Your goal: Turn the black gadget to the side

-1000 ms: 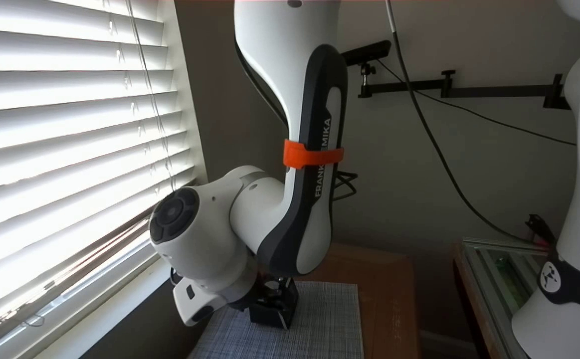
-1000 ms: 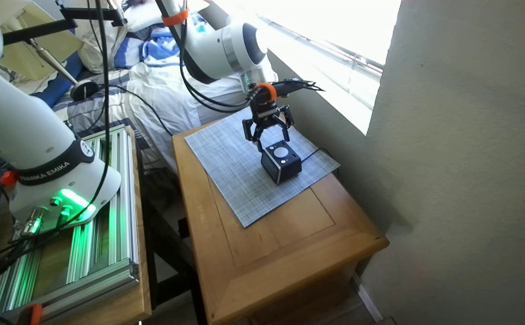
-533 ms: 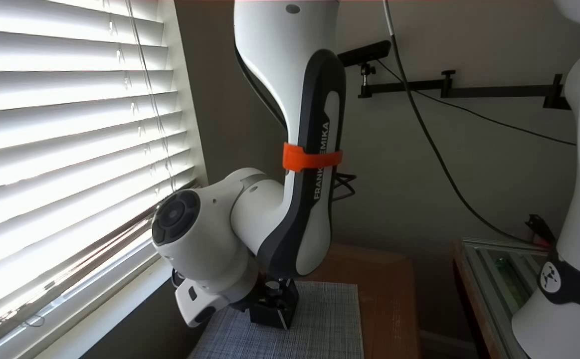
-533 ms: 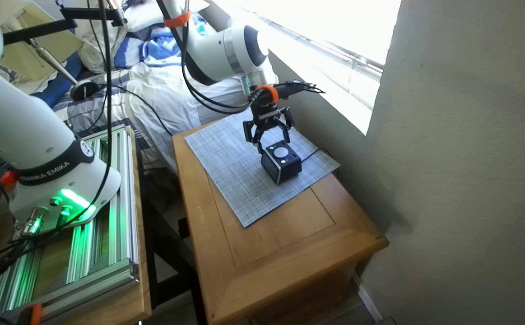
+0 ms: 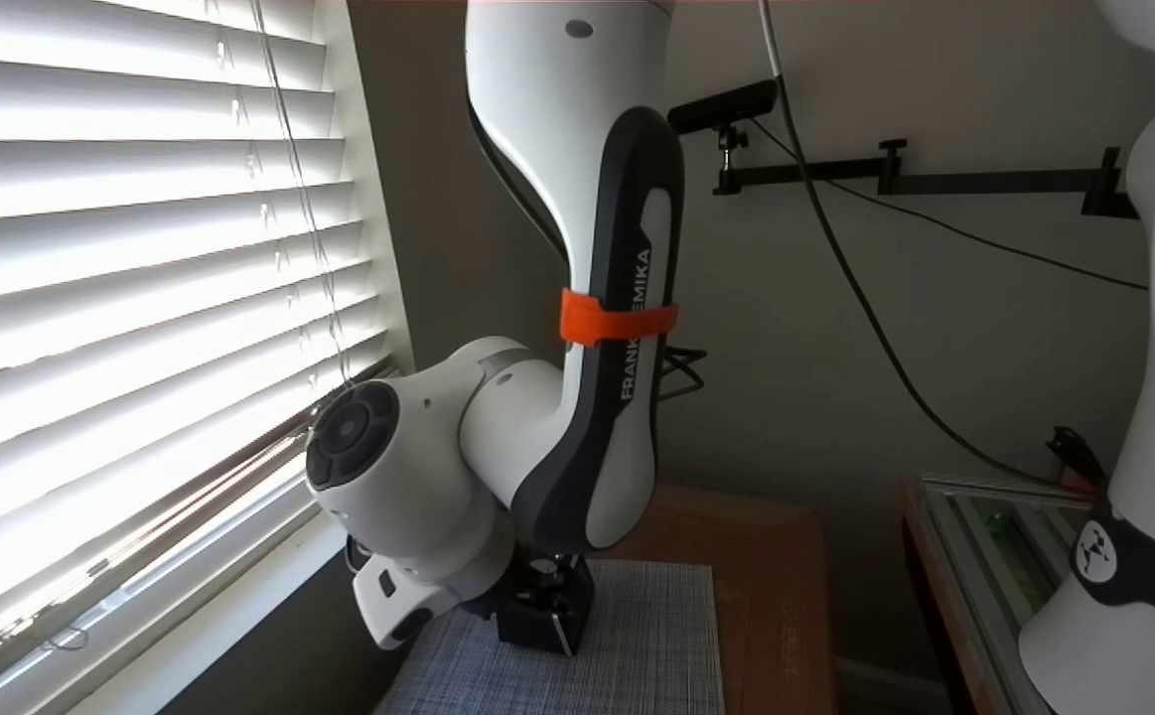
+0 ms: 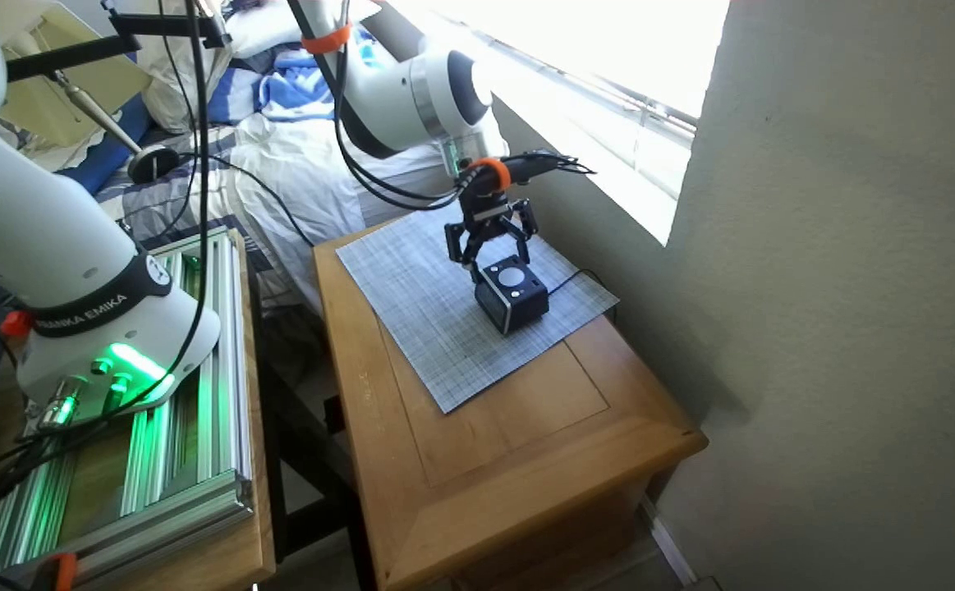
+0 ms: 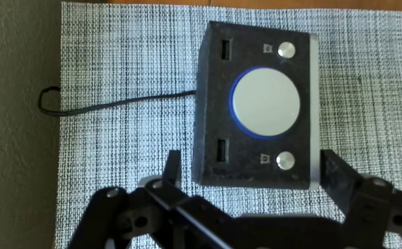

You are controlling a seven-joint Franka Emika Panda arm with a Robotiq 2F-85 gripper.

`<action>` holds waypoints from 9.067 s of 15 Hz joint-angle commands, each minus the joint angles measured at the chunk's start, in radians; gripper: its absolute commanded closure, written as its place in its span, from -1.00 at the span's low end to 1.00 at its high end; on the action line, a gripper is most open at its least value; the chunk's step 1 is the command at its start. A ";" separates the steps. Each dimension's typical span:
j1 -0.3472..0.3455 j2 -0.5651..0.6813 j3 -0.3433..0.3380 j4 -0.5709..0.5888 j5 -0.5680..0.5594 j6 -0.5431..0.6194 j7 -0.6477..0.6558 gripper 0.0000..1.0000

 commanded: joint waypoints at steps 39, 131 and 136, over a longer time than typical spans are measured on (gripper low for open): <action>-0.213 -0.151 0.101 -0.093 0.481 0.127 -0.415 -0.16; -0.152 -0.479 0.091 -0.230 1.196 -0.060 -0.375 -1.00; -0.118 -0.533 0.088 -0.235 1.251 -0.076 -0.293 -1.00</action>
